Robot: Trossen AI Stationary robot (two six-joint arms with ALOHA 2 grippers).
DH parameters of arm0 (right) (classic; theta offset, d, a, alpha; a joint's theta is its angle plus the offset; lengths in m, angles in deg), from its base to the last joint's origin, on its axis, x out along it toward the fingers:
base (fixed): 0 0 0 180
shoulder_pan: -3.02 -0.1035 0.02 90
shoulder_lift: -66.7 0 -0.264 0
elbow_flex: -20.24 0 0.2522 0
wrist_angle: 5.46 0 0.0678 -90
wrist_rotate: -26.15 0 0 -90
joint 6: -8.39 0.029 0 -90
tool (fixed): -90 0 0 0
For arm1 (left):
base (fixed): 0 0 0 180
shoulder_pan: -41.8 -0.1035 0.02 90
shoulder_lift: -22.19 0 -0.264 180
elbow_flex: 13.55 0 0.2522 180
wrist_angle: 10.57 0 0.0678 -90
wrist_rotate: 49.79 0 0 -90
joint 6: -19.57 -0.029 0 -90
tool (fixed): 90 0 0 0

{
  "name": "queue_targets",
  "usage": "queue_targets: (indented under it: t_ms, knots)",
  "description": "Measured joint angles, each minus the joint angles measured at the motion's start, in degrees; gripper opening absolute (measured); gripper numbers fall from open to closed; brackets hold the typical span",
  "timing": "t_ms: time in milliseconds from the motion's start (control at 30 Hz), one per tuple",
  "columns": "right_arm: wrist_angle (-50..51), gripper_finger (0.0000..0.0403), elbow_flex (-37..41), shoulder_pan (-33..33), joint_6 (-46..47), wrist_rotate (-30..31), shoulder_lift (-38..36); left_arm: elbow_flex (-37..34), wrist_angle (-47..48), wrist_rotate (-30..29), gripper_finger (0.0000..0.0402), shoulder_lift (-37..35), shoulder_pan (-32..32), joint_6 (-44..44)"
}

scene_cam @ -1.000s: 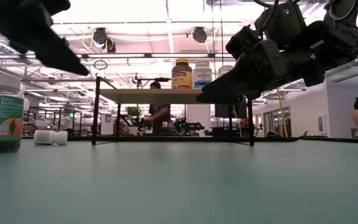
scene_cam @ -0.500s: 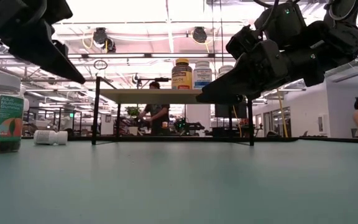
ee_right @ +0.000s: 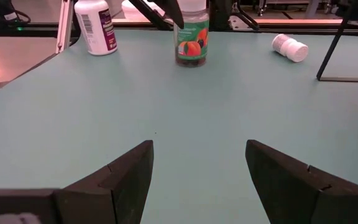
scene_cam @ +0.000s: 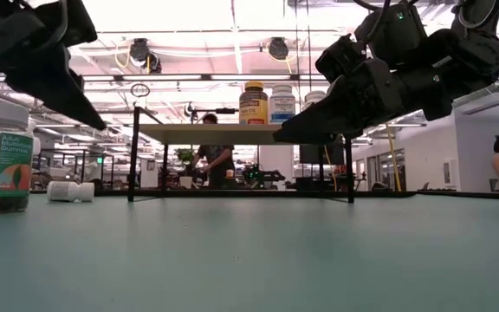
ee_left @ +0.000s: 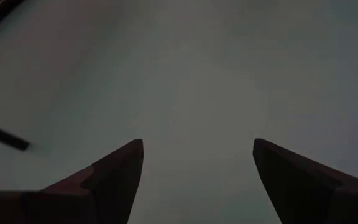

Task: Pick and place medicine bottles onto shelf by color
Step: Put the green medicine bottle on the shelf

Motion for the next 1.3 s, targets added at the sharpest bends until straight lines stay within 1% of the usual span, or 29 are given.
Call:
queue_targets:
  t_ms: [167, 800, 1300]
  knots:
    - [0.0, 0.0251, 0.0, 0.0, 0.17, -0.01, 0.0, 0.0, 2.86, 0.0, 0.0308, 0.0, -0.01, 1.94]
    - [-0.02, 0.0251, 0.0, 0.0, 0.22, 0.07, 0.0, 0.0, 2.77, -0.02, 0.0308, 0.0, -0.01, 2.14]
    - [-0.02, 0.0251, 0.0, 0.0, 0.22, 0.16, 0.0, 0.0, 2.75, -0.01, 0.0308, 0.0, 0.0, 4.41]
